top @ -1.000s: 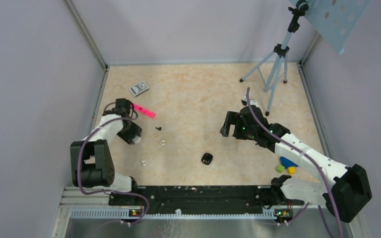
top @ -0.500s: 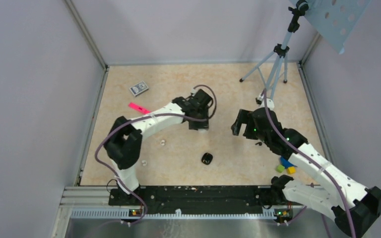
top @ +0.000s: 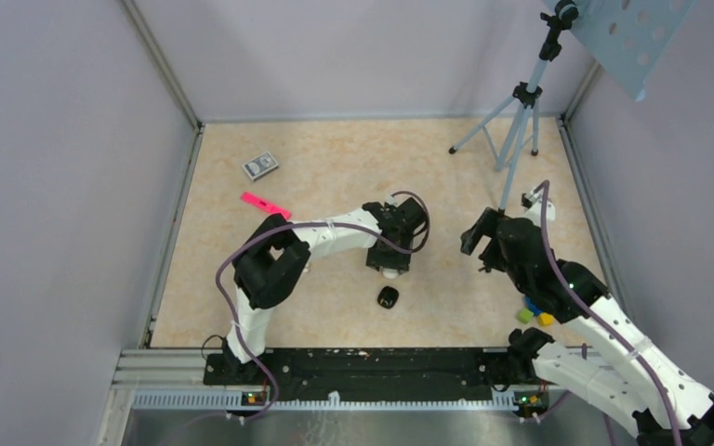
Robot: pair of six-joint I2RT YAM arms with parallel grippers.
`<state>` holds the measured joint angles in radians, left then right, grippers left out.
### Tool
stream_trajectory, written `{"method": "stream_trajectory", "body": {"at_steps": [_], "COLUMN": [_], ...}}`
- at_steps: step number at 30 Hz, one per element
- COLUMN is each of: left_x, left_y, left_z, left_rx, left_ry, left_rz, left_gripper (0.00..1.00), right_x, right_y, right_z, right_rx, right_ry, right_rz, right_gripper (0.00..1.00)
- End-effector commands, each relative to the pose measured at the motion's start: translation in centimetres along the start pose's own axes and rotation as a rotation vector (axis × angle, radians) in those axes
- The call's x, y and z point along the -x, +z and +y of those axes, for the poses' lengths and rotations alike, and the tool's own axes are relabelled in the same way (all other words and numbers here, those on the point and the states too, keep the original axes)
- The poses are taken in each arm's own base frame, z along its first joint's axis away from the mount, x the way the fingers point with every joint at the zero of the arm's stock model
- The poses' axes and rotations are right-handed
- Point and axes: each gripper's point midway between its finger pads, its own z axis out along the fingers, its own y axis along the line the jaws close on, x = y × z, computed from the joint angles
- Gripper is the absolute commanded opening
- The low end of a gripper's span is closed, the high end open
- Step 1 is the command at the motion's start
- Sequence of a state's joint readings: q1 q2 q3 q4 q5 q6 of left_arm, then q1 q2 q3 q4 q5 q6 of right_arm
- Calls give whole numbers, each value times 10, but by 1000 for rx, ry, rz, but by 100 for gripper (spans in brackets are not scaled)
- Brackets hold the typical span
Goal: Insert the wireless bluetooth earbuds into the charging case
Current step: Place the charging case at the center of the board, then pick up the charging case from the center of the board.
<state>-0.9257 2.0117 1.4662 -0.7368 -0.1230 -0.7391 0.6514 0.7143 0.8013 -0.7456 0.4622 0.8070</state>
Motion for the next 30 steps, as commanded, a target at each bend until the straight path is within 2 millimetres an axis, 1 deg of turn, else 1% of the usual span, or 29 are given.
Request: {"method": "stream_trajectory", "body": {"at_steps": [1, 3, 5, 8, 11, 12, 13, 15, 16, 18, 20, 22, 23, 24, 26, 27, 30], "left_x": [5, 7, 13, 27, 41, 48, 49, 59, 62, 67, 70, 67, 64, 60, 53, 49, 38], "left_y": [-9, -14, -25, -52, -82, -94, -101, -113, -119, -130, -133, -132, -130, -127, -121, -117, -102], "left_z": [-3, -4, -7, -8, 0, 8, 13, 41, 52, 76, 96, 108, 111, 111, 104, 100, 95], "left_rx": [-23, -33, -56, -89, -140, -167, -189, -199, -225, -273, -292, -290, -284, -286, -322, -345, -365], "left_ry": [-19, -27, -32, -38, -46, -65, -70, -143, -176, -247, -297, -319, -321, -307, -262, -251, -260], "left_rz": [-27, -40, -68, -132, -187, -204, -206, -233, -246, -282, -323, -326, -316, -300, -263, -239, -175], "left_gripper": [70, 79, 85, 88, 90, 90, 90, 90, 89, 89, 89, 89, 89, 89, 89, 89, 88], "right_x": [16, 14, 11, 4, -8, -12, -18, -31, -40, -52, -65, -78, -85, -91, -103, -109, -119], "right_y": [-3, -1, 2, 7, 14, 16, 19, 25, 29, 35, 40, 46, 50, 54, 62, 68, 82], "right_z": [-5, -5, -4, 0, 7, 10, 13, 24, 30, 47, 60, 73, 79, 85, 96, 99, 101], "right_rx": [-14, -21, -25, -21, 4, 14, 27, 84, 114, 183, 213, 216, 211, 211, 220, 219, 213], "right_ry": [68, 69, 64, 51, 26, 18, 12, 3, 3, 8, -7, -29, -43, -53, -53, -46, -31], "right_rz": [-91, -84, -69, -34, 18, 37, 60, 111, 138, 181, 223, 269, 295, 320, 365, 383, 390], "right_gripper": [86, 87, 87, 87, 86, 86, 86, 86, 85, 83, 82, 82, 81, 82, 84, 84, 82]}}
